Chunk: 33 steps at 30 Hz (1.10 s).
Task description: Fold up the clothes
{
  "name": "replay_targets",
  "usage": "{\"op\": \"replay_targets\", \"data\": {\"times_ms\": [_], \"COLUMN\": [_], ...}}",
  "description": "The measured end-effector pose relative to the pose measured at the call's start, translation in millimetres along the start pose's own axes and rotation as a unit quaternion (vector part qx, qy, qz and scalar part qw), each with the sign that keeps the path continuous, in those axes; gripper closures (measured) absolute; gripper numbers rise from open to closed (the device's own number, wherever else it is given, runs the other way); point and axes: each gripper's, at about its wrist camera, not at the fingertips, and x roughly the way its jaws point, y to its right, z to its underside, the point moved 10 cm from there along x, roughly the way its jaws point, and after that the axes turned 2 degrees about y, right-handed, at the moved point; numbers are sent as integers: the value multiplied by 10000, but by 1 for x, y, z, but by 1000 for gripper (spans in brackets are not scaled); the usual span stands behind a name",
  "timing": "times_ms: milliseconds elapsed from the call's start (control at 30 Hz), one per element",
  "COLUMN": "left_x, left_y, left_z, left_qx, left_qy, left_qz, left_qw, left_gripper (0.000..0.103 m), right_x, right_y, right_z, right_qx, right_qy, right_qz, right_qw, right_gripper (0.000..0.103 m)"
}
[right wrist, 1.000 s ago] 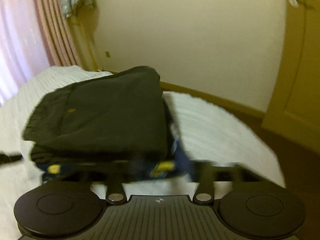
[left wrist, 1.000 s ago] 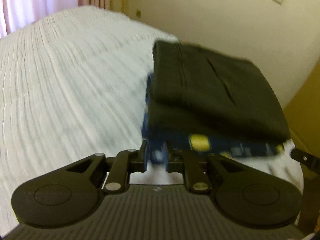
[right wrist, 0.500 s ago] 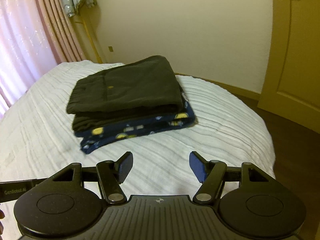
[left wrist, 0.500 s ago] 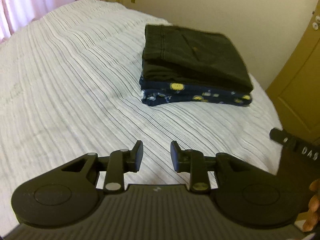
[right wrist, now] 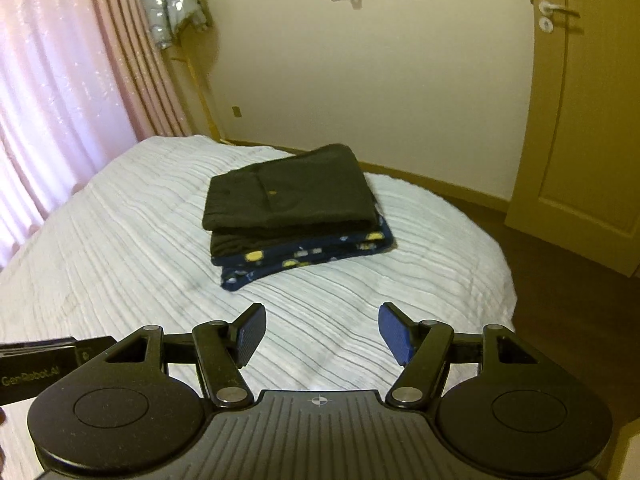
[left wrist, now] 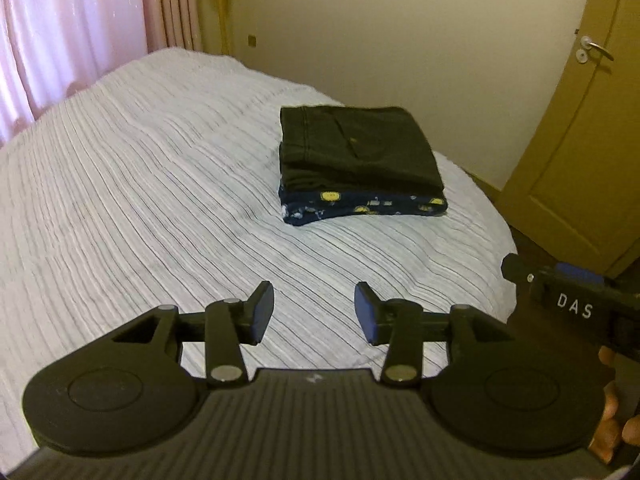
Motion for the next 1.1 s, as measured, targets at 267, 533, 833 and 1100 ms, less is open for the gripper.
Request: {"op": "replay_targets", "data": {"times_ms": [267,533,833,1100], "left_x": [-48,-49,-35,-13], "left_y": [-2,-2,3,14], "left_z": [-3,-3,-8,-10], "left_qx": [70,142,66,-33], "left_qy": [139,-76,-148,-347], "left_qz": [-34,-216,-243,-238], "left_qw": [9999,9996,9996,9991], "left_gripper": [56,52,48,48], "right_x": [-51,-70,-55,-34], "right_y": [-14,-18,3,17], "right_z": [-9,-13,-19,-16], "right_qx": [-145,-183,16,-18], "right_qy": [72,-61,-245,-633], "right_qz": [0,2,285,253], "right_qw": [9999,9998,9993,9977], "right_gripper": [37,37,37,37]}}
